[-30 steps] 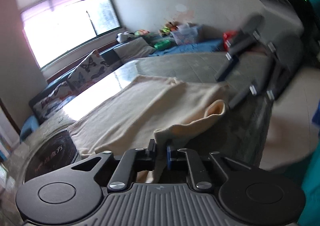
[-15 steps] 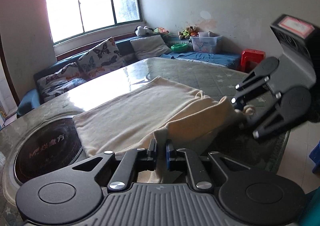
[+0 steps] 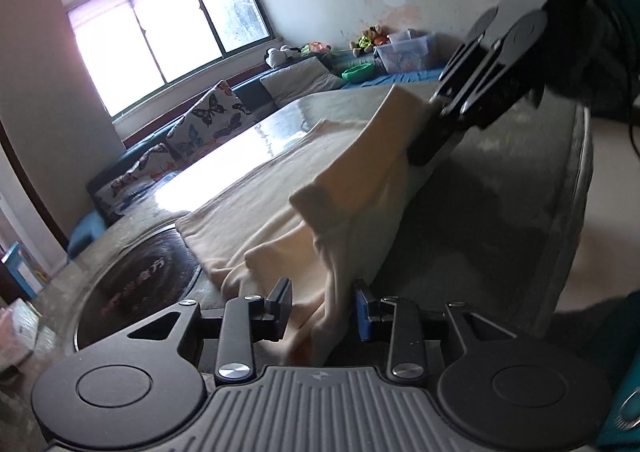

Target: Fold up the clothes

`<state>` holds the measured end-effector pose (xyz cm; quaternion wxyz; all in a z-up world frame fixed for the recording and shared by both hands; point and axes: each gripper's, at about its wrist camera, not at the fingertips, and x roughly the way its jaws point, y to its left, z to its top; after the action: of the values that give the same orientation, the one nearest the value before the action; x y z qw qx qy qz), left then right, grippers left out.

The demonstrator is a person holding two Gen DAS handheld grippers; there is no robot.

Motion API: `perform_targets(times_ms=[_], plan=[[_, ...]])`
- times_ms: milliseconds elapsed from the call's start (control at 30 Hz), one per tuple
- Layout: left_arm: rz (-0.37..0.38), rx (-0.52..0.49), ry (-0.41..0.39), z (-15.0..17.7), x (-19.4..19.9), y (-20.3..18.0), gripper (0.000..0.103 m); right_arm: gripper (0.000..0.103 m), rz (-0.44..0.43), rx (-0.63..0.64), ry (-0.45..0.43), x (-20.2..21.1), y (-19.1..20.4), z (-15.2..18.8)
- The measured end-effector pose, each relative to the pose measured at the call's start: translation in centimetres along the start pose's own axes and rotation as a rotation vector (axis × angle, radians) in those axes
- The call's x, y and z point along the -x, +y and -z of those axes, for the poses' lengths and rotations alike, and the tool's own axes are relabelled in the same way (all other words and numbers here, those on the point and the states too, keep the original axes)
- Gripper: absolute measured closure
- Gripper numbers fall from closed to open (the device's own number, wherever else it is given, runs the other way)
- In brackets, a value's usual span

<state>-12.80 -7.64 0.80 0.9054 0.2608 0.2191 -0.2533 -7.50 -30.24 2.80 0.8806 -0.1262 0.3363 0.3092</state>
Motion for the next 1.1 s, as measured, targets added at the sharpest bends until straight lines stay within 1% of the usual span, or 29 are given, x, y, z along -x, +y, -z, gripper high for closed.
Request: perform_targets(times_ms=[33,100,200,300,433,633,767,833,967,1100], plan=[[0.000,-0.003,-0.001,0.1,0.0,0.0,0.073,0.090,0.004,0.002,-0.001,0.1,0.1,0.1],[0.008,-0.008,-0.003,0.1,0.1,0.0,0.082,0.092,0.005,-0.008,-0.010,0.3,0.2,0.3],[0.019,-0.005,-0.005,0.0,0.2,0.3,0.089,0.093,0.007,-0.021,-0.026,0.6,0.3,0.4],[0.020,0.022,-0.017,-0.3,0.8,0.7,0.092,0.093,0.011,-0.025,-0.044,1.1,0.5,0.5],[0.023,0.038,-0.043,-0.7,2.5,1.1,0.093,0.094,0.007,-0.012,-0.062,2.2,1.0,0.3],[0.074,0.049,-0.062,-1.2,7.0,0.9,0.093,0.094,-0.032,0.035,-0.072,5.7,2.8,0.3],[0.088,0.056,-0.072,-1.4,9.6,0.6,0.093,0.094,-0.080,0.029,-0.061,8.7,4.6,0.4],[0.080,0.070,-0.076,-1.6,9.5,0.8,0.093,0.094,-0.089,0.038,-0.056,9.3,5.2,0.5],[0.060,0.101,-0.084,-2.1,8.0,1.7,0.093,0.094,-0.069,0.027,-0.053,8.8,4.8,0.0],[0.037,0.118,-0.099,-3.5,5.7,3.1,0.095,0.094,-0.029,-0.001,-0.062,7.8,3.1,-1.2]])
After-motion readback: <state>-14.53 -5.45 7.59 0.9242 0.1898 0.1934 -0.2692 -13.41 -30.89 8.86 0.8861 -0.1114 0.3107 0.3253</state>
